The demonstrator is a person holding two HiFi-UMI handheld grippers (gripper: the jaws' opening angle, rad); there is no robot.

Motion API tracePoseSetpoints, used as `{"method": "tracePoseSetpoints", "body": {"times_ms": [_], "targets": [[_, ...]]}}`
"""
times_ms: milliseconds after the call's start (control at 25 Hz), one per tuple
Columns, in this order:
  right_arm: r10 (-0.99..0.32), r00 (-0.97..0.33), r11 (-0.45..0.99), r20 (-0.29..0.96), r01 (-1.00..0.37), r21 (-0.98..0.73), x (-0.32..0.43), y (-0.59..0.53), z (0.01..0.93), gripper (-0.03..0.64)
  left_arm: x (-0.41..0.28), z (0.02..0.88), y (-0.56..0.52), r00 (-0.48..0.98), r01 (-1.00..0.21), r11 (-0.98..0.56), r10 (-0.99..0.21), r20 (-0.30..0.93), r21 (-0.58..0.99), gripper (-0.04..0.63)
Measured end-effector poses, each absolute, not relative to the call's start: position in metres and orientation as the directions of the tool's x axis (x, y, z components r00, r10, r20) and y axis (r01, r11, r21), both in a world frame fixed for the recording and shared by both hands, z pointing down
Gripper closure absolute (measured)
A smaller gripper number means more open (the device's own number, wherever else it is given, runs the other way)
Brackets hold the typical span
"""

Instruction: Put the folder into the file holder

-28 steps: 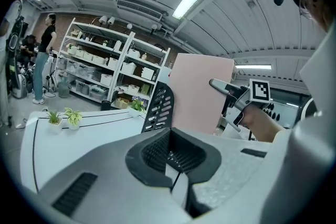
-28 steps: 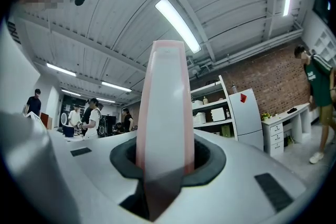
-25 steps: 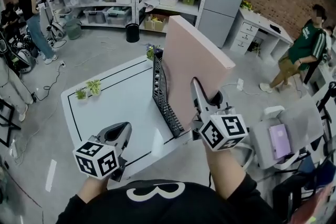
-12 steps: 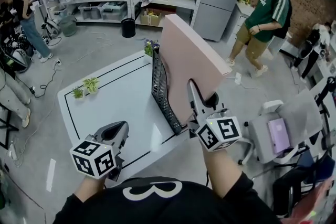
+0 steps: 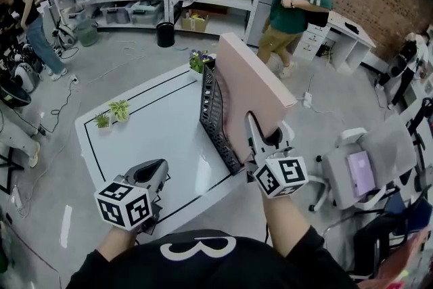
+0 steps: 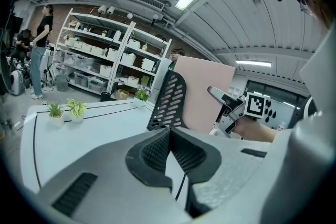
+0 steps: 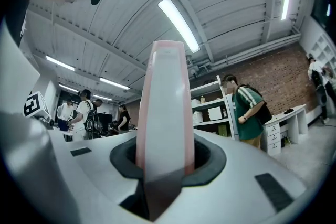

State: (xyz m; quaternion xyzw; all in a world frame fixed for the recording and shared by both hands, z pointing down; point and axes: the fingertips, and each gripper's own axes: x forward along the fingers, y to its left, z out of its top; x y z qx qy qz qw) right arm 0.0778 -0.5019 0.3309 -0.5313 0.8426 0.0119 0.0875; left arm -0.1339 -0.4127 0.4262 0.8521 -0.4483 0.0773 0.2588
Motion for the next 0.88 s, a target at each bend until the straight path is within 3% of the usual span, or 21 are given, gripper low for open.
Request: {"method": "tracePoseSetpoints", "body": {"times_ms": [480,880], "targets": [[-0.900,-0.411,0.426,-0.146,-0.899,-0.097,0.071,-0.499,0.369,0.479,-0.151,0.447,-0.409,0.590,-0.803,-0.461,-0.702,0.400,0.377,0.589],[-0.888,-0.458,0.460,-0.044,-0.886,-0.067,0.065,-0.492,0.401,0.476,-0.145,0.452,-0.404,0.584,-0.807,-0.445,-0.705,0.403,0.389,0.589]]}}
